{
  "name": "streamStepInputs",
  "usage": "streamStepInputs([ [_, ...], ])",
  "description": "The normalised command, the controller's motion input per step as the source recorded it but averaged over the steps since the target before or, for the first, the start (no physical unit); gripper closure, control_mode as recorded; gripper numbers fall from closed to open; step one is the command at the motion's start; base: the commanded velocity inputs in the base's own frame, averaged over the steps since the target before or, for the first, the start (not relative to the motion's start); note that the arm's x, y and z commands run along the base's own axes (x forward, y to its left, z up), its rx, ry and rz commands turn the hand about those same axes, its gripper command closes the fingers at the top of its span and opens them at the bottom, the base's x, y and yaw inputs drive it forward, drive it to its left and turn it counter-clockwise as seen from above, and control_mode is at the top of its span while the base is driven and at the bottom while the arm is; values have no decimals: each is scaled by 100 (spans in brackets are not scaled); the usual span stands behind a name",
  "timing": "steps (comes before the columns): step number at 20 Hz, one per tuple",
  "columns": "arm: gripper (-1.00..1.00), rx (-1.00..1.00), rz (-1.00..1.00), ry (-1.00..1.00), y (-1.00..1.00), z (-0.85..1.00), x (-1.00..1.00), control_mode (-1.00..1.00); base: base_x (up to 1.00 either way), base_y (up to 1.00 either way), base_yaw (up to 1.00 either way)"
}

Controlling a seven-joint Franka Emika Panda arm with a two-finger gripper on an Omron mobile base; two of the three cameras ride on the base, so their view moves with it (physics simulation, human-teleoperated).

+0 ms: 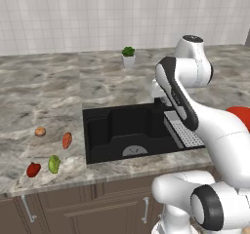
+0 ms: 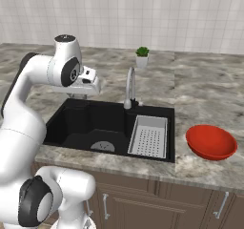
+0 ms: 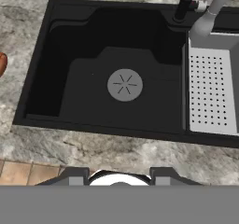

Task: There is a mixed pile of frozen fruits and vegetables on the counter. Locate all the frozen vegetables and place the items in a bowl on the counter. Take all the frozen fruits and defrost them in a running sink.

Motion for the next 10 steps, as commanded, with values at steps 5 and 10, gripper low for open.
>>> streamStepInputs([
  [5, -100, 0, 0, 0, 19, 0, -4, -100, 0, 0, 0],
  [10, -100, 0, 0, 0, 37, 0, -5, -100, 0, 0, 0],
])
